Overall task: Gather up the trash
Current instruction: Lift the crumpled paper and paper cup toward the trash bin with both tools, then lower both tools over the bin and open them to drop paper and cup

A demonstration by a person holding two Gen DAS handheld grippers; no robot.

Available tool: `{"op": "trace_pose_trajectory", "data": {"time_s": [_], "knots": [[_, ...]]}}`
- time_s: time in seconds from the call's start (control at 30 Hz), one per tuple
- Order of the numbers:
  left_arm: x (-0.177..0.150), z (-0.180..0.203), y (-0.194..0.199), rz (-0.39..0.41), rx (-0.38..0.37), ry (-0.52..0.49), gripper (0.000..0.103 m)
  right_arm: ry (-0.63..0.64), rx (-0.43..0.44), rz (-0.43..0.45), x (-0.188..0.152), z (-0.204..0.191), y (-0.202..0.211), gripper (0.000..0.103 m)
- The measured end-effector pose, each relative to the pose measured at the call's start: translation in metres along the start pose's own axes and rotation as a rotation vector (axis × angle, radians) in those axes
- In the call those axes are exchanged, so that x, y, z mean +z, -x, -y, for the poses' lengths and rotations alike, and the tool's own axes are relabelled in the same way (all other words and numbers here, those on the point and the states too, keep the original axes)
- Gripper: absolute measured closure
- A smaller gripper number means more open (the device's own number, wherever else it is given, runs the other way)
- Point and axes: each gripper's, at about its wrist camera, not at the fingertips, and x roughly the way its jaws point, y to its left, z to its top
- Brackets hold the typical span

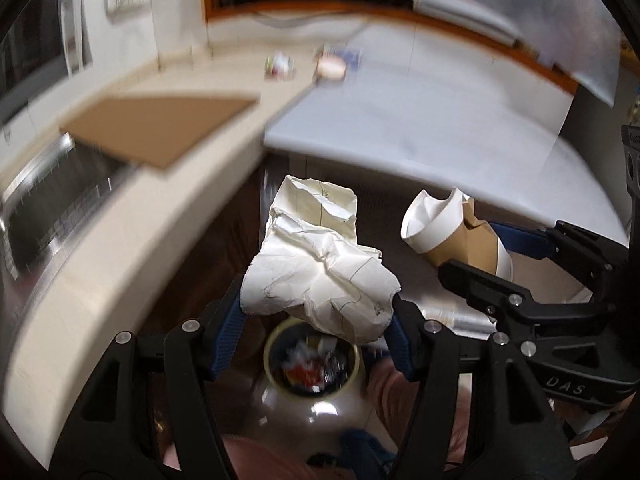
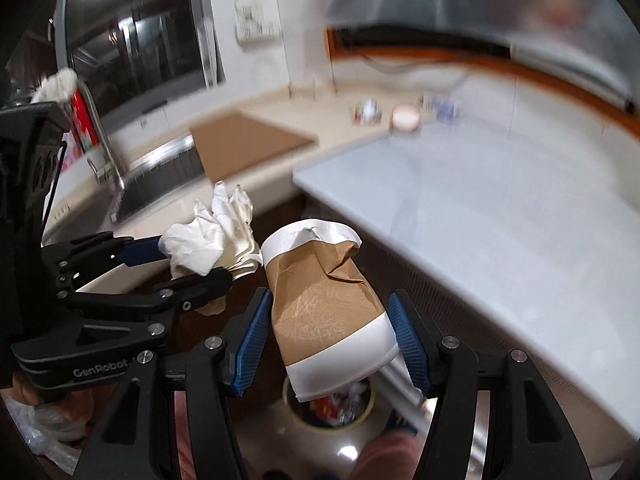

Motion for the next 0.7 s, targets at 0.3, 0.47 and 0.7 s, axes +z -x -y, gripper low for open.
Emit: {"op": "trace_pose_trajectory", "data": {"time_s": [0.3, 0.47, 0.7], "knots": [[-0.068, -0.014, -0.074, -0.178, -0.005, 0.063, 0.044, -0.016, 0.024, -0.203, -0.069, 0.005, -0.092, 0.043], [-0.083, -0.016, -0.113, -0.237, -0.011, 0.056, 0.044, -0.031, 0.018, -0.284, -0.099, 0.013, -0.135, 0.043], [-0.092, -0.017, -0.184, -0.33, -0.022, 0.023, 0.044, -0.112, 0.024, -0.407, -0.131, 0.035, -0.2, 0.042]]}}
